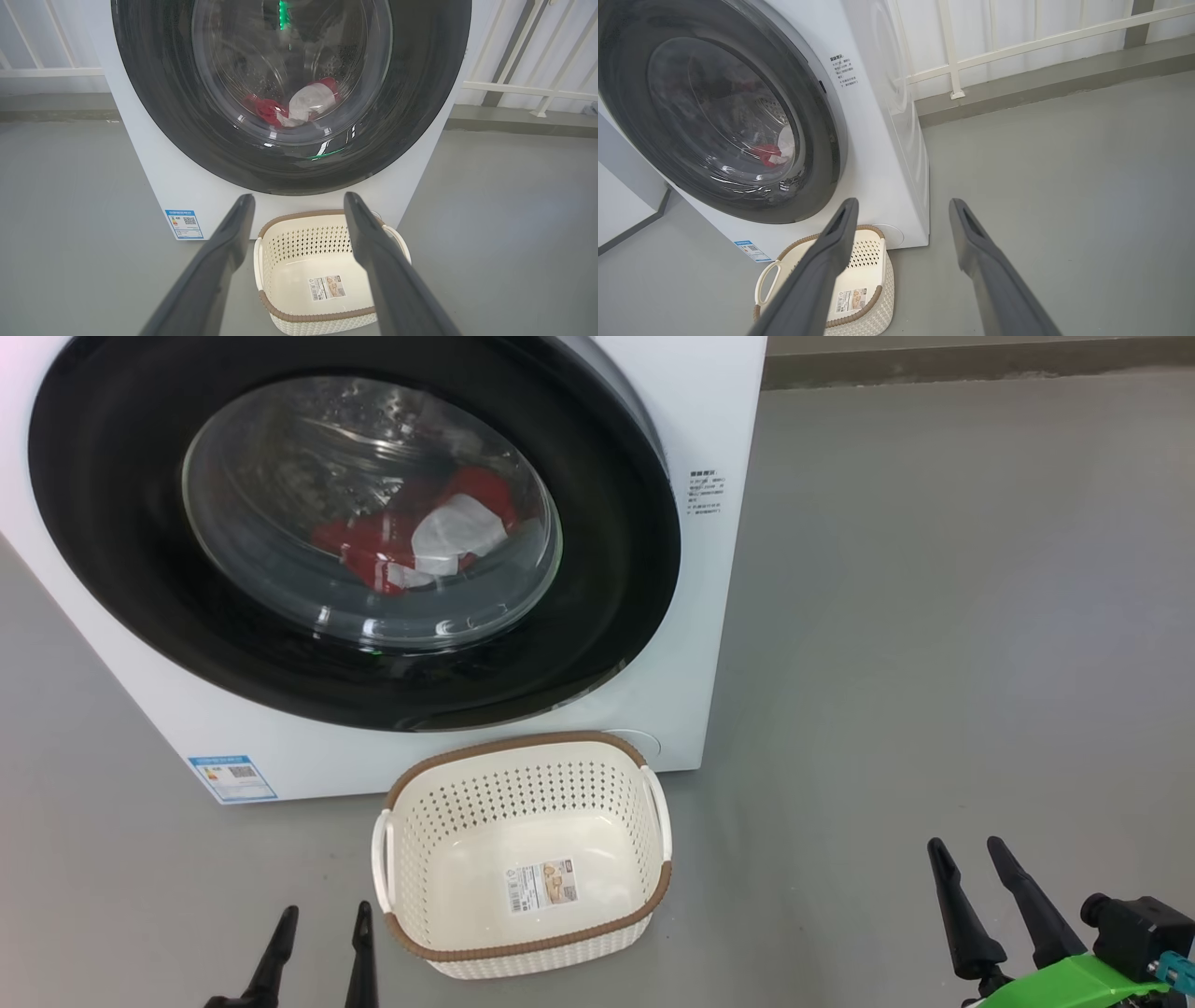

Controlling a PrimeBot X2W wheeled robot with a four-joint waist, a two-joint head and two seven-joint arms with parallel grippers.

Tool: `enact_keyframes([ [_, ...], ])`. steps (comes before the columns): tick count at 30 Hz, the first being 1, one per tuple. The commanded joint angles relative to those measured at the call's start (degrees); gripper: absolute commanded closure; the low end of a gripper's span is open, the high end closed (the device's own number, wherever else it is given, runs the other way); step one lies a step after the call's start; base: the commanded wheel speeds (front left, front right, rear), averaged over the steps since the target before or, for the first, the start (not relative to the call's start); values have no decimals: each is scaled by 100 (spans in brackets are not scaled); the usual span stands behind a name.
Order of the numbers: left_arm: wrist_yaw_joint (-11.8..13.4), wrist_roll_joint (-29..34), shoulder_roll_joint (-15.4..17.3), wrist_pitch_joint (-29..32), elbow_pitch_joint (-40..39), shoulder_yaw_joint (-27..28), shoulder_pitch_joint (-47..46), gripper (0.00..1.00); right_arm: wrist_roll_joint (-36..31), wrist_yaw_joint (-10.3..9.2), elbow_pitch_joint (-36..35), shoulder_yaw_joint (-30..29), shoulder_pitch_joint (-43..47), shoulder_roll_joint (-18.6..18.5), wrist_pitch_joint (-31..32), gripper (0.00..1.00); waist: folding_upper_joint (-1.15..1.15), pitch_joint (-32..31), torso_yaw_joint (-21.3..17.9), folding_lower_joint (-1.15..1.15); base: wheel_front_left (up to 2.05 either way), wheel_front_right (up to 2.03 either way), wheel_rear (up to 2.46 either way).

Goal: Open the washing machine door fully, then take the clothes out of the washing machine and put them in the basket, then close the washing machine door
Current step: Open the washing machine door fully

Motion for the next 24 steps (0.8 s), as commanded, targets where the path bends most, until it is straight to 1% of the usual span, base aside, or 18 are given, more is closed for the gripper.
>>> enact_keyframes([
  [1,-3,7,55,-71,-101,202,-52,0,-69,44,-154,64,-19,-80,-77,0,0,2,2,0,0,0,0],
  [3,-11,3,55,-71,-99,197,-64,0,-35,44,-176,61,-25,-63,-77,0,0,8,7,0,0,0,0],
  [4,-10,0,55,-71,-101,188,-71,0,-5,44,-190,61,-32,-60,-77,62,0,12,11,0,0,0,0],
  [5,-9,-4,55,-71,-105,179,-76,0,34,44,-214,38,-47,-42,-77,100,0,14,15,0,0,0,0],
  [9,-14,-28,55,-71,-125,146,-95,0,265,44,-254,107,-153,-6,-77,100,0,39,38,0,0,0,0],
  [15,0,-78,55,-71,-163,36,-159,0,900,44,-294,332,-645,10,-77,100,0,141,97,0,0,0,0],
  [20,20,-122,55,-71,-199,-92,-251,0,1703,44,-361,571,-1222,-54,-77,100,0,291,210,0,0,0,0],
  [24,44,-163,55,-71,-231,-175,-331,0,2440,44,-431,755,-1657,-202,-77,100,0,423,335,0,0,0,0],
])
